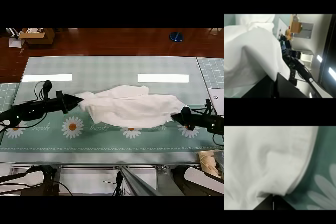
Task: Fold the shirts.
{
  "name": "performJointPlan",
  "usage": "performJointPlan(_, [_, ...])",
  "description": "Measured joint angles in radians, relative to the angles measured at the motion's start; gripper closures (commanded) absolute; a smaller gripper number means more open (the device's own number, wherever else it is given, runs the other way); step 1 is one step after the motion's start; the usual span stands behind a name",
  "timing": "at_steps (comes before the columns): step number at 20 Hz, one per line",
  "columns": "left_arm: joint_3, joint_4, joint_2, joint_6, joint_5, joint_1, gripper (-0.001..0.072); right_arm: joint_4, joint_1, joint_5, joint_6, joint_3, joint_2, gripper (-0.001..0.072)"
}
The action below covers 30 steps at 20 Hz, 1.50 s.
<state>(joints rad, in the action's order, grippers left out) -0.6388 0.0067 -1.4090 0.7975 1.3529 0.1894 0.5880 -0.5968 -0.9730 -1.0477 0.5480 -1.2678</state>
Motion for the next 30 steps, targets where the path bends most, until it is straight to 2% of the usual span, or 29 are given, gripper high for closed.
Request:
performJointPlan(4, [-0.161,-0.03,0.061,-0.015,0.069,0.019,0.0688,-0.082,0.024,-0.09,0.057,0.206,0.125,0.0687])
performJointPlan(8, [-0.456,-0.045,0.15,0.021,0.102,0.031,0.0687,-0.102,0.031,-0.13,0.058,0.459,0.284,0.0687])
performJointPlan(13, [-0.911,-0.051,0.204,0.151,0.117,0.037,0.0687,-0.128,0.033,-0.093,-0.008,0.711,0.436,0.0687])
performJointPlan(19, [-1.368,-0.011,0.255,0.361,0.117,0.038,0.0687,-0.12,0.033,-0.079,-0.116,0.938,0.557,0.0687])
performJointPlan(22, [-1.45,0.14,0.337,0.476,0.125,0.038,0.0687,-0.017,0.033,-0.159,-0.215,1.024,0.613,0.0687])
performJointPlan(25, [-1.478,0.428,0.435,0.585,0.176,0.038,0.0687,0.151,0.033,-0.327,-0.298,1.073,0.655,0.0687])
performJointPlan(28, [-1.418,0.727,0.512,0.64,0.256,0.038,0.0687,0.31,0.033,-0.546,-0.337,1.091,0.665,0.0687])
performJointPlan(30, [-1.321,0.854,0.536,0.651,0.322,0.038,0.0687,0.364,0.033,-0.651,-0.354,1.094,0.653,0.0688])
